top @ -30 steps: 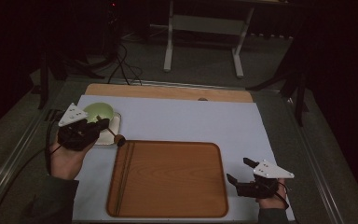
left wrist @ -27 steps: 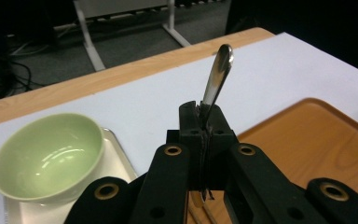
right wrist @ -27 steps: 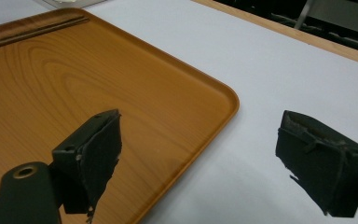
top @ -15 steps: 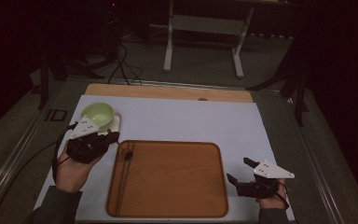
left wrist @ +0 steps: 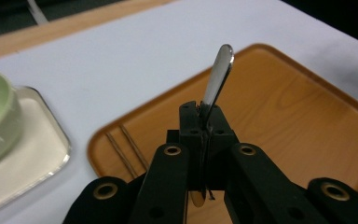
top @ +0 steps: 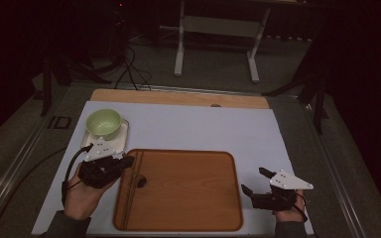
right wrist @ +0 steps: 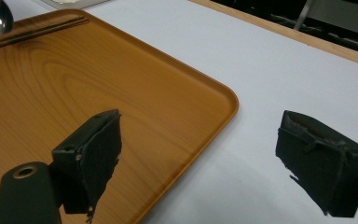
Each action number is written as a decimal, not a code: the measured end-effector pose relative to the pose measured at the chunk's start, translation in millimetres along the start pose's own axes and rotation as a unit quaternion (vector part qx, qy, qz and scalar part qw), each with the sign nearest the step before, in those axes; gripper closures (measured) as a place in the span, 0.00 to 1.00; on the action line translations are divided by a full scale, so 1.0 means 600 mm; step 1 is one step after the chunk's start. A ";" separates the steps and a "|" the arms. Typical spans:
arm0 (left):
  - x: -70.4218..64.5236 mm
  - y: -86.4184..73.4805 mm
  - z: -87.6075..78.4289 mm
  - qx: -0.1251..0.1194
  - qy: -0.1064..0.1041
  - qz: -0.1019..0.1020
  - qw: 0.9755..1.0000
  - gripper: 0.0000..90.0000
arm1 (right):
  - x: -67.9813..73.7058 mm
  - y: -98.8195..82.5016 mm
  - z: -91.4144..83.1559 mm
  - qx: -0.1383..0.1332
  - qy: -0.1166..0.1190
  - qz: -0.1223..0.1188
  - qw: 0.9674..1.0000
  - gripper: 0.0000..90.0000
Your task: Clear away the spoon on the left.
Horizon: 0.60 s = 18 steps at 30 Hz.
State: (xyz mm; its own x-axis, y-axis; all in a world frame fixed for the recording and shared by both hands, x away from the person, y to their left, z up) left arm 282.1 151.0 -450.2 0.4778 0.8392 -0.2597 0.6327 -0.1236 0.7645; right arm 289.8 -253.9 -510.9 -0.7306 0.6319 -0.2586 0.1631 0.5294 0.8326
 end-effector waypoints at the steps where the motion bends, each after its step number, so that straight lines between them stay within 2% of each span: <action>1: 0.000 0.000 0.000 0.000 0.000 0.000 1.000 0.99 | 0.000 0.000 0.000 0.000 0.000 0.000 1.000 0.15; 2: -0.003 -0.008 0.008 0.015 -0.006 -0.009 1.000 0.99 | 0.000 0.000 0.000 0.000 0.000 0.000 1.000 0.15; 3: -0.003 -0.008 0.008 0.015 -0.006 -0.009 1.000 0.99 | 0.000 0.000 0.001 0.000 0.000 0.000 1.000 0.15; 4: -0.004 -0.014 0.019 0.032 -0.007 -0.016 0.999 0.99 | 0.000 0.000 0.001 0.000 0.000 0.000 1.000 0.15; 5: -0.004 -0.014 0.019 0.032 -0.007 -0.016 0.999 0.99 | 0.000 0.000 0.001 0.000 0.000 0.000 1.000 0.15; 6: -0.005 -0.019 0.032 0.048 -0.011 -0.025 0.998 0.99 | 0.001 0.000 0.001 0.002 0.000 -0.001 1.000 0.15; 9: -0.004 -0.019 0.044 0.054 -0.014 -0.031 0.998 0.99 | 0.001 0.001 0.001 0.000 0.000 0.000 1.000 0.15; 10: -0.003 -0.016 0.053 0.055 -0.023 -0.039 0.997 0.99 | 0.000 0.001 0.001 0.000 0.000 -0.001 1.000 0.15; 13: -0.001 -0.012 0.062 0.056 -0.029 -0.036 0.997 0.98 | 0.000 0.001 0.001 0.000 0.000 0.000 1.000 0.15; 14: 0.007 -0.008 0.074 0.061 -0.028 -0.033 0.997 0.98 | 0.000 0.000 0.001 0.000 0.000 -0.001 1.000 0.15; 15: 0.007 -0.008 0.074 0.061 -0.028 -0.033 0.997 0.97 | 0.000 0.000 0.001 0.000 0.000 -0.001 1.000 0.15; 17: 0.016 -0.007 0.084 0.066 -0.024 -0.038 0.997 0.96 | 0.000 0.001 0.001 0.001 0.000 -0.001 1.000 0.15; 18: 0.023 -0.008 0.097 0.071 -0.030 -0.047 0.996 0.95 | 0.000 0.001 0.001 0.000 0.000 -0.001 1.000 0.15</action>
State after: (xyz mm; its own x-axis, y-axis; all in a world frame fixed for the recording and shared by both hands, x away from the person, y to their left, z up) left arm 321.1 132.2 -491.9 0.4456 0.8178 -0.3642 0.7539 -0.1233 0.6454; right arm 290.0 -253.2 -510.7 -0.7305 0.6311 -0.2608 0.1617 0.5309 0.8319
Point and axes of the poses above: each handheld gripper's, and its own axes: z roughly forward along the jaws, y roughly out of its top, x roughly to its left, the point moved 7 cm from there along z, roughly forward along the jaws, and after that the axes turned 13 degrees about -z, right-handed, at the moved point
